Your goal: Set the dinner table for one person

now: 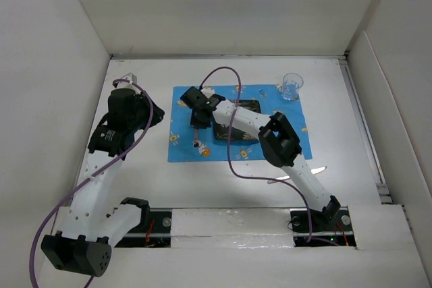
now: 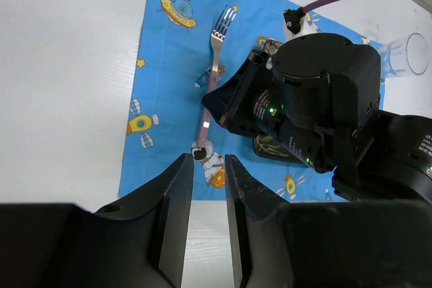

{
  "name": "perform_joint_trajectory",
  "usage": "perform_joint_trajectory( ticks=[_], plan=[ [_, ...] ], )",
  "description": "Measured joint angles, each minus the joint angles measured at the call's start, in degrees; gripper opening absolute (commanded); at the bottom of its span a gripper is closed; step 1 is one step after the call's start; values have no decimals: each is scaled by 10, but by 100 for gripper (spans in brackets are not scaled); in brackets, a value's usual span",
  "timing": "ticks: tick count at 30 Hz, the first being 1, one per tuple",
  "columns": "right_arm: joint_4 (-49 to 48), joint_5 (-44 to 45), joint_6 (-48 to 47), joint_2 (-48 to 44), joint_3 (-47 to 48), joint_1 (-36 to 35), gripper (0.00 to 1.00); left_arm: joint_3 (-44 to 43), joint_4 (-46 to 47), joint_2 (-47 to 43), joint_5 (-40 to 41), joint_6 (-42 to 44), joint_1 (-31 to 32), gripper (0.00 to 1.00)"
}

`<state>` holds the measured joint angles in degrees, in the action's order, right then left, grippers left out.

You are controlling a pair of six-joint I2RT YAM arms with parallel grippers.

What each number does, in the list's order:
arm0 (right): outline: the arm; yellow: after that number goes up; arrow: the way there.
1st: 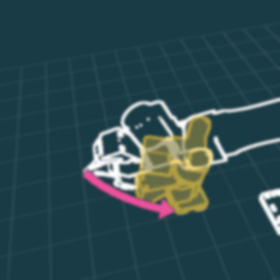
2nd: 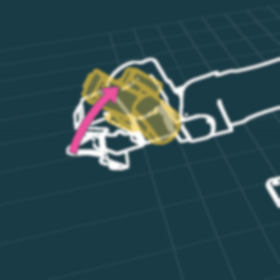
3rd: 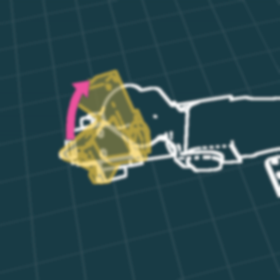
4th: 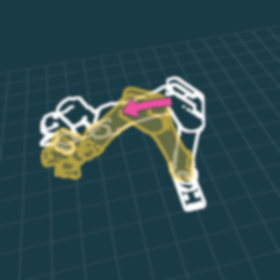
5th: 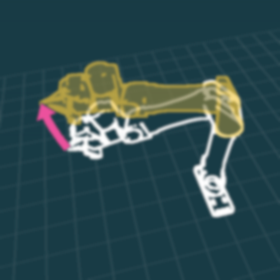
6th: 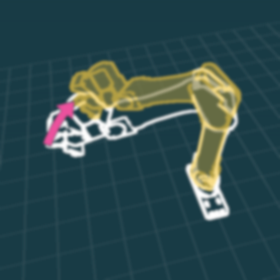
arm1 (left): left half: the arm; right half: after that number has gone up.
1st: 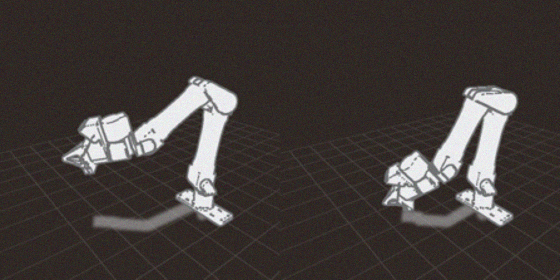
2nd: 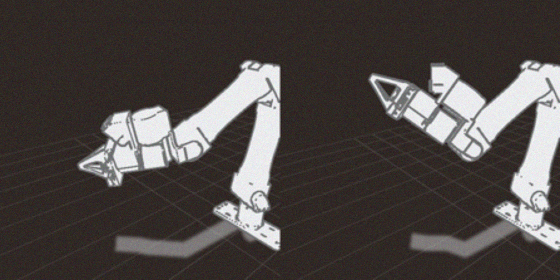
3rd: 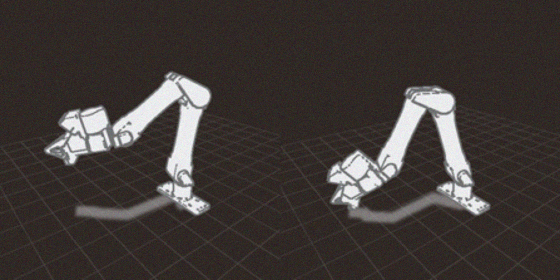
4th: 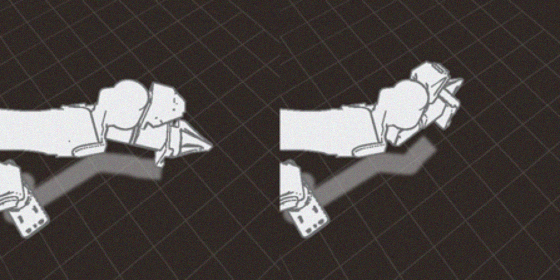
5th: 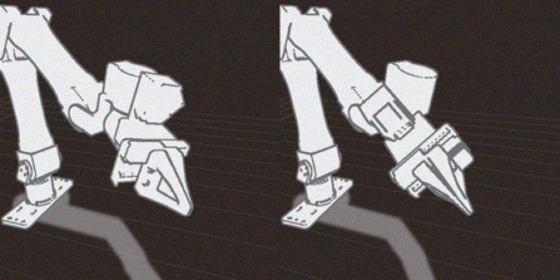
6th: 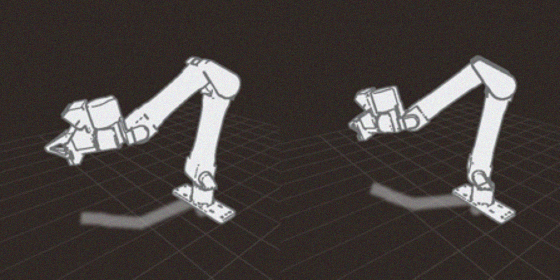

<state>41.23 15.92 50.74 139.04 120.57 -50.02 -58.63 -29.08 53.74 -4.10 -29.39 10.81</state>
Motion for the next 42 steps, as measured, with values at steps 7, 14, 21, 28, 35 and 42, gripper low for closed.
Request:
perform_joint_trajectory(
  ticks=[7,14,21,28,35,42],
  plan=[
    [4,-2,-8,2,6,1,41,0,1,0,0,0,0,22],
    [4,-20,-35,-5,14,1,52,0,6,0,0,0,0,22],
    [-68,-26,-55,-218,-183,11,0,9,21,1,-28,5,0,1],
    [-114,13,73,-676,-605,66,0,70,41,0,-94,24,36,0],
    [27,26,243,-824,-832,92,47,105,54,-3,-130,47,54,40],
    [58,3,282,-824,-854,203,50,120,62,-21,-159,53,54,46]
  ],
)
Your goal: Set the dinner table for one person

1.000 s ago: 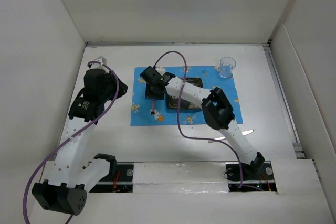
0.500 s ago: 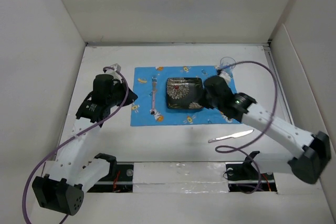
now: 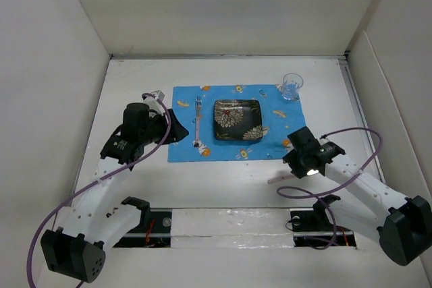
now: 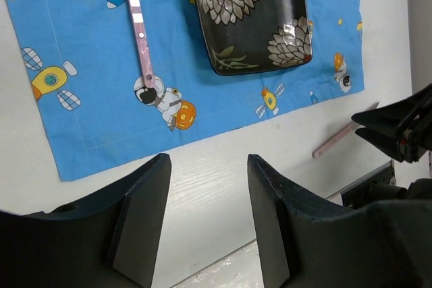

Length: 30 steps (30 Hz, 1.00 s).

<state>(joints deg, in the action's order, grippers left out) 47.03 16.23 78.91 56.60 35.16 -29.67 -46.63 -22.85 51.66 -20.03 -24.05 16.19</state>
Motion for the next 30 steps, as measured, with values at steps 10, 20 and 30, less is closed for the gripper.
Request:
perform_joint_trajectory(
  ticks=[10,20,30],
  plan=[
    [5,-49,0,73,-2,31,46,19,-3,-25,-8,2,0,46],
    [2,-108,34,104,-5,21,44,19,-6,-38,6,5,10,46],
    [-13,-145,77,122,-24,11,39,6,-9,-37,28,9,21,45]
  ],
)
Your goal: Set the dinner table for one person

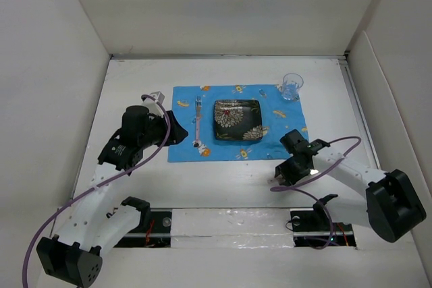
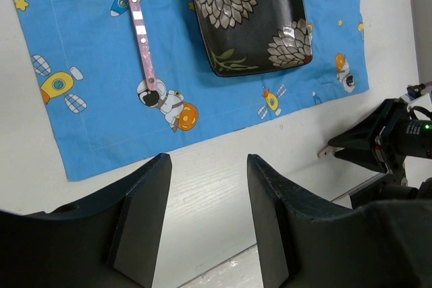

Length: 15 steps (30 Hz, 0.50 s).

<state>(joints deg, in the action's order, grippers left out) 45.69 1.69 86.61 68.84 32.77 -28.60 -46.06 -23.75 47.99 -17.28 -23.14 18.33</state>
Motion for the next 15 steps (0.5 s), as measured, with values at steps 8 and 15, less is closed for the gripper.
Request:
perform_joint_trajectory(
  ticks=[8,15],
  plan=[
    [-20,-35,21,38,12,0,16,-2,-2,1,3,2,3,43],
    [-22,-10,56,9,12,3,0,-13,-7,7,14,3,3,43]
  ],
)
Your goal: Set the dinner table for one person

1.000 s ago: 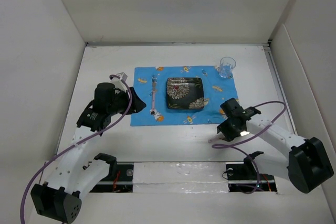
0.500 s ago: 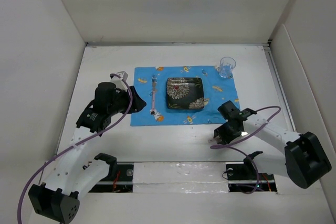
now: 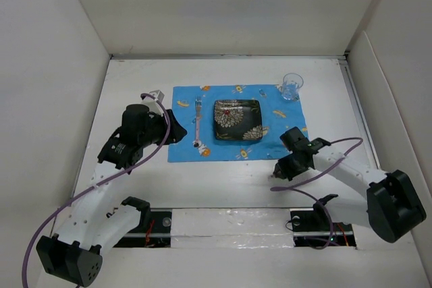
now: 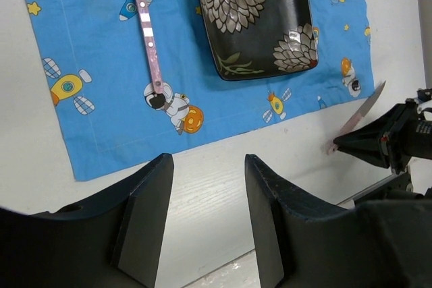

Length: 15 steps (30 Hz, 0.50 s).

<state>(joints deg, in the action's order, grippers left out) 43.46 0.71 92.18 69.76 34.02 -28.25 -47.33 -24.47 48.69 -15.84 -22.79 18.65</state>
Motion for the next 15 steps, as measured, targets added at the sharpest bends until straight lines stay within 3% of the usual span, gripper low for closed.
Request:
perform_joint_trajectory(
  ticks=[8,11,15],
  plan=[
    [80,114,-13,-86,90,44,0,-1,0,0,7,0,0,43],
    [83,148,-79,-89,141,54,0,-1,1,4,11,1,0,43],
    [69,166,-282,-20,271,72,0,-1,2,12,15,2,0,42]
  ],
)
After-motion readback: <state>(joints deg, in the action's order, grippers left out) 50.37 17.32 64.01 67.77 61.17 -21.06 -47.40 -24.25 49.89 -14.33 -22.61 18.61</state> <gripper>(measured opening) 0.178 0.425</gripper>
